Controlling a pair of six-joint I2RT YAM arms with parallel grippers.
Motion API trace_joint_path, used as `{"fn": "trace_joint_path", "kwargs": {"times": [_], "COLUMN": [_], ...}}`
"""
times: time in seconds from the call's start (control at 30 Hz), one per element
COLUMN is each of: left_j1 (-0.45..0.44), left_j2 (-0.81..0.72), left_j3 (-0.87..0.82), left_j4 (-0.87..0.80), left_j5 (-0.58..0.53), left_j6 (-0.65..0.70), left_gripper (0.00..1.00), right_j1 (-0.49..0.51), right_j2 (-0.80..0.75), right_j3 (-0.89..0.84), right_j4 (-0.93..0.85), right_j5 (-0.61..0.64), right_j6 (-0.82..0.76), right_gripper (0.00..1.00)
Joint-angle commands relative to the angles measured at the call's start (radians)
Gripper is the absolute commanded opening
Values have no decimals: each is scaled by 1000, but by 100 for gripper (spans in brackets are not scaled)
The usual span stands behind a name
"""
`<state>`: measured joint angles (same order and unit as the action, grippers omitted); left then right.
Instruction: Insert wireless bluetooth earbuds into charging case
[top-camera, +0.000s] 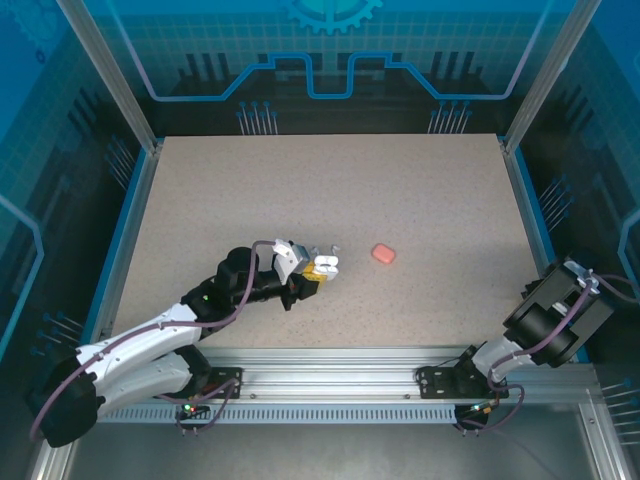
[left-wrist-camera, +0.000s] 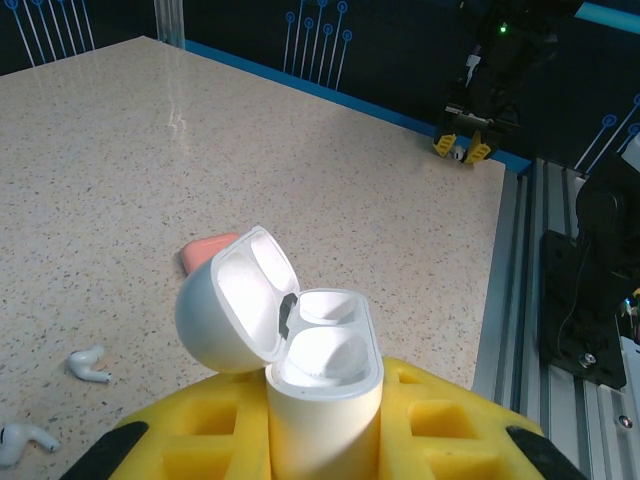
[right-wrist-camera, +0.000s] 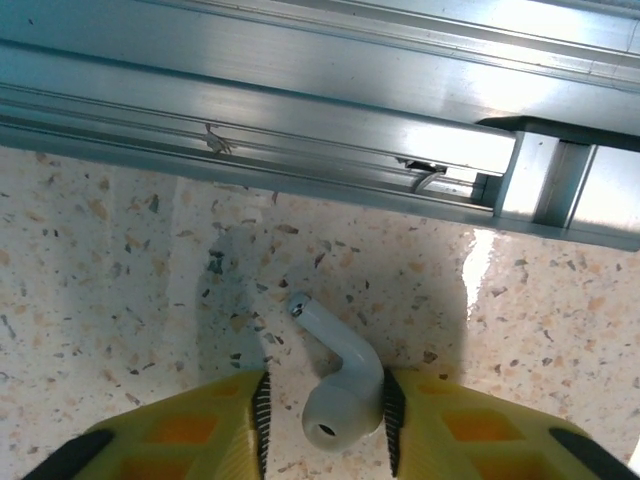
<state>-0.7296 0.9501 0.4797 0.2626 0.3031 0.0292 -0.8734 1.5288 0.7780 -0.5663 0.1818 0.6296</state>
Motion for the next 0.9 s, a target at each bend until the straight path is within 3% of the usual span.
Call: {"fn": "trace_joint_path", "kwargs": {"times": [0.0, 0.27, 0.7, 0.87], "left_j1": [-6, -6, -5, -5], "left_j2": [-11, -27, -30, -39], "left_j3": [38, 34, 28, 8], "left_j4": [-20, -27, -10, 29], "left_j5": [3, -3, -4, -16], "left_j6": [23, 26, 15, 8], "left_gripper": [12, 12, 12, 12], "right_j1": [-24, -1, 189, 380], "right_j2": [21, -30, -194, -291], "right_j3": [-3, -20, -61, -61], "right_j4": [7, 10, -35, -99], "right_j5": [1, 33, 44, 42], "right_j6": [3, -26, -34, -15], "right_gripper": [32, 26, 16, 16]}}
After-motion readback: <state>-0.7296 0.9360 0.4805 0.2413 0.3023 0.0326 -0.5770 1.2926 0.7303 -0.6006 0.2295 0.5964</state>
